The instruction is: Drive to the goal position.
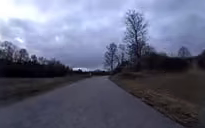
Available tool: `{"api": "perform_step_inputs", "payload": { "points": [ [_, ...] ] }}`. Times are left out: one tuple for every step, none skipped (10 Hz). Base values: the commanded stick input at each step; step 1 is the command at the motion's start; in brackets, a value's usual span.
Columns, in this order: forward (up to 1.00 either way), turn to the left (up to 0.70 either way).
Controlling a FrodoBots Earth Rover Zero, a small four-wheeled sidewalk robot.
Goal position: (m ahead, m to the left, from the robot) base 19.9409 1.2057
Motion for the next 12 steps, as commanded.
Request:
{"api": "perform_step_inputs", "payload": {
  "points": [
    [0.5,0.0],
    [0.5,0.0],
    [0.5,0.0],
    [0.5,0.0],
    [0.5,0.0],
    [0.5,0.0],
    [0.5,0.0],
    [0.5,0.0],
    [0.5,0.0],
    [0.5,0.0],
    [0.5,0.0],
    [0.5,0.0]
  ]
}}
